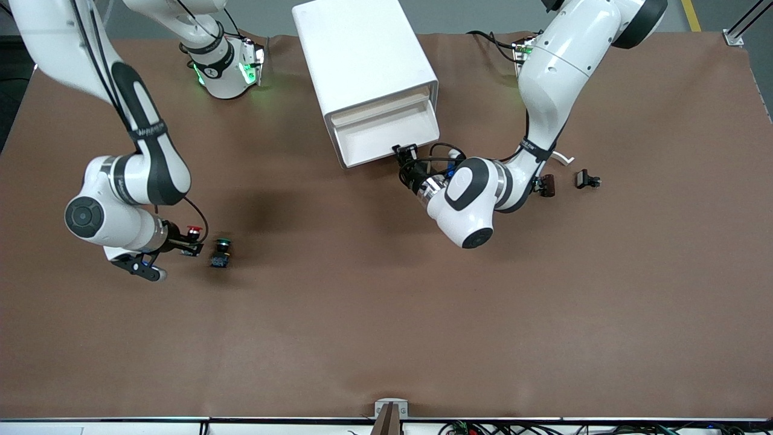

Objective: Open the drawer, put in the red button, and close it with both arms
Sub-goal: 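Pull the drawer open with the left gripper while the right gripper lifts the button, then lower the red button into the drawer while the left gripper releases the handle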

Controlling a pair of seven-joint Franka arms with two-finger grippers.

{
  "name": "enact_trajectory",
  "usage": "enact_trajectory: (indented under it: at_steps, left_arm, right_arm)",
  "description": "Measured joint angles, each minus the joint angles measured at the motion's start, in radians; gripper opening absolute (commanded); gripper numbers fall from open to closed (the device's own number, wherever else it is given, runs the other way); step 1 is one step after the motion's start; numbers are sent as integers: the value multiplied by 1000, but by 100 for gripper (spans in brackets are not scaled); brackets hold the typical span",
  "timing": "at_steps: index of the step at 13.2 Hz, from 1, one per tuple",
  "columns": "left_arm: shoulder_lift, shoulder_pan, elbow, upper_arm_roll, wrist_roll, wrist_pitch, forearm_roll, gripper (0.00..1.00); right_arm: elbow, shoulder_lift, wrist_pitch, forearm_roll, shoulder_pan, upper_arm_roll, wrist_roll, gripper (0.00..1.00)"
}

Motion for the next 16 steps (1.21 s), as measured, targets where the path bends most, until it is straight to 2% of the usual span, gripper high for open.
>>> enact_trajectory:
  at_steps: [3,5,9,10,11,12,16]
  left_arm:
    - [17,30,34,1,1,0,0,0]
    - [22,60,49,2,2,2,1,0]
    - [25,98,62,3,8,6,1,0]
    - [26,100,64,3,8,8,1,18]
    - [26,101,66,3,9,11,1,81]
    - [27,102,69,3,18,17,1,100]
    - [27,111,91,3,34,23,1,100]
  right_arm:
    - [10,-161,-181,4,139,11,298,0]
    - [5,-246,-247,42,248,15,507,0]
    - [5,-299,-250,91,450,17,892,0]
    - [13,-299,-240,92,501,17,987,0]
    - [29,-297,-236,93,549,18,1077,0]
    - [47,-296,-236,93,592,17,1158,0]
    - [104,-251,-234,94,750,16,1428,0]
